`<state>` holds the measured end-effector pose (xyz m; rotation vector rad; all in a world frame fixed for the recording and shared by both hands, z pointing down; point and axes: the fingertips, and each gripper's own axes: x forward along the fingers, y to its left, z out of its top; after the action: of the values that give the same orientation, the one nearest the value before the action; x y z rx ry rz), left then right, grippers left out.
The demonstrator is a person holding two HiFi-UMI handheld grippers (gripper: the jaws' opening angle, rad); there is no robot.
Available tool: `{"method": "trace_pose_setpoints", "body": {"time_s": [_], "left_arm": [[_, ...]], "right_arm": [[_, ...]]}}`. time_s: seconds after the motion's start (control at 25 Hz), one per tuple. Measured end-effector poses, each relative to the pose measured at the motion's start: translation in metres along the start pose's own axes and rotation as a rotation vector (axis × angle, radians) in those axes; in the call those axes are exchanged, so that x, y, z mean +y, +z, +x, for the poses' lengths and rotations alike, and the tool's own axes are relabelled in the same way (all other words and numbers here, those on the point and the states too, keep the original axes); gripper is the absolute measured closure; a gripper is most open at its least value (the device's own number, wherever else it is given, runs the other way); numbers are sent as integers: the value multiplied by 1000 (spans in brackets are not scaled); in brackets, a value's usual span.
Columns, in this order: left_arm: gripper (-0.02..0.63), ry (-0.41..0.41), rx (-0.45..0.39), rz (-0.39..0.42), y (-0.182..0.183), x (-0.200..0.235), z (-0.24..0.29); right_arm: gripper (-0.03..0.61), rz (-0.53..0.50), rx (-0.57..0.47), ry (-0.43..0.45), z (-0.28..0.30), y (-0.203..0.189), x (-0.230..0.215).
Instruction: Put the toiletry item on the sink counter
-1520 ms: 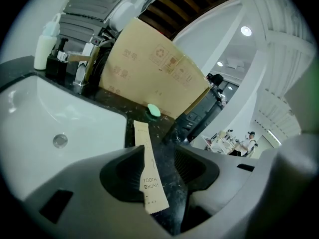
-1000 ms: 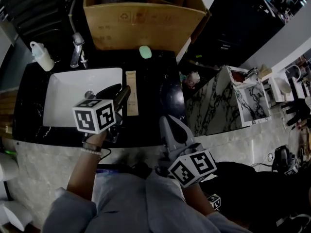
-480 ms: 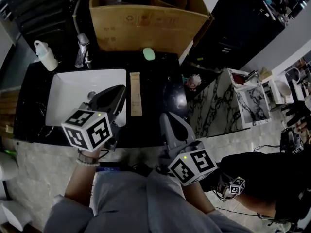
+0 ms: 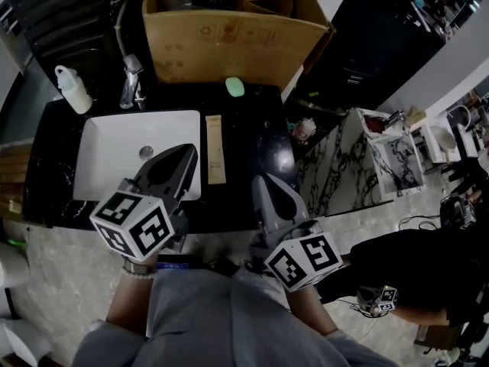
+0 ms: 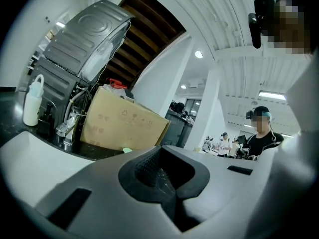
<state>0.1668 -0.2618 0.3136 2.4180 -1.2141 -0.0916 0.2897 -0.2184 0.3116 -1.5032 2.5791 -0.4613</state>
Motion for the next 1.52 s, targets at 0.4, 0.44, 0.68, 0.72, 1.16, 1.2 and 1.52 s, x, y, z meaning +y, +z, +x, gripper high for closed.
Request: {"method": "trace_pose_setpoints", "body": {"time_s": [0.4,0.44,0.68,0.72,1.16,1.2,1.52], "left_arm": [[609,-13,-9,-8,-1,-8,-18],[609,-11,-7,-6,-1,-8,-19],[609,-29,12,4,-6,-15,-21],[609,-32,15,6,-8,-16,-21],[609,-32,17,2,-11,-17,-22],[609,-31,16,1,-11,-17,-22],[609,-33,13,-6,-10,-19,-22]], "right_arm": [[580,1,-7,-18,0,-1,4],[580,1,-7,-20,0,-1,4],[580,3,-2,-23,-2,-3,6],[580,2,-1,-23,-2,-4,7],[580,-3,8,-13,-2,-6,9],[580,-4,8,-12,-2,-6,8],[580,-3,13,-16,-4,-6,7]]}}
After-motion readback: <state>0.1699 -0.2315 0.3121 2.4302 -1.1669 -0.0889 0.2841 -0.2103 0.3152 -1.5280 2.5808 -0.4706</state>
